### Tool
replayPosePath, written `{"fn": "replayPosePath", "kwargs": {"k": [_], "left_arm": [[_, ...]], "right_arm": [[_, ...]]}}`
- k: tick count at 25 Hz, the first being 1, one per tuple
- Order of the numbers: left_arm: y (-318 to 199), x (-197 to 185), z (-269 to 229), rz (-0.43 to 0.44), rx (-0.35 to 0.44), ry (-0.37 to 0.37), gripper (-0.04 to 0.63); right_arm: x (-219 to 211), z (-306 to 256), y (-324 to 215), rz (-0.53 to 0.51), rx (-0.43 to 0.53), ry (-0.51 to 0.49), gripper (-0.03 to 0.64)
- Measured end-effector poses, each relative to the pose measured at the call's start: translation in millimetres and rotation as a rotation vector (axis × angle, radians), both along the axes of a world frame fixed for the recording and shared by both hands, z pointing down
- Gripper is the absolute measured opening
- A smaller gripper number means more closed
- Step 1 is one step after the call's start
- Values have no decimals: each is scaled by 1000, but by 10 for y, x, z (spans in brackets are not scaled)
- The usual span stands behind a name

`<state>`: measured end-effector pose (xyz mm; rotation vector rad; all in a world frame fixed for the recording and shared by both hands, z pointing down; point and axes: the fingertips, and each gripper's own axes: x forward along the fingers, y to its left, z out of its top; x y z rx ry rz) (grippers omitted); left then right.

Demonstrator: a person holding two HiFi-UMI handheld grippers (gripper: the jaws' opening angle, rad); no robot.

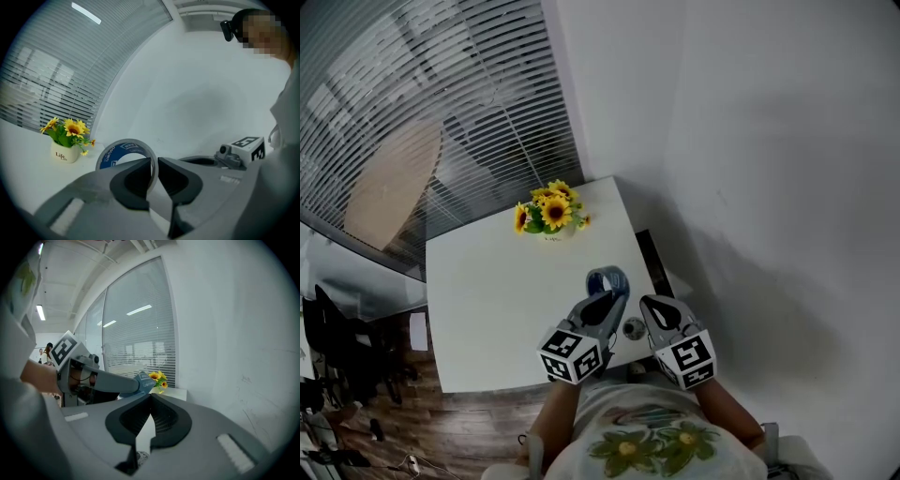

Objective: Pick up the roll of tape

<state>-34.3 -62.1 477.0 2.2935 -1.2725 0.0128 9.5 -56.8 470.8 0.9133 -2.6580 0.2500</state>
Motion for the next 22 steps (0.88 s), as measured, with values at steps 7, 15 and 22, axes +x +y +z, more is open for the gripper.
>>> {"fn": "replayPosePath", "kwargs": {"k": [7, 15, 22], "left_arm": [[13, 44, -24, 6, 8, 0, 55], [24, 51, -29, 11, 8, -2, 55], [55, 20, -30, 17, 8, -3, 55]], "right_arm": [[44, -6, 17, 7, 4, 6, -2], [30, -15, 25, 6, 4, 5, -2], [-5, -4, 54, 6, 11, 10, -2]]}}
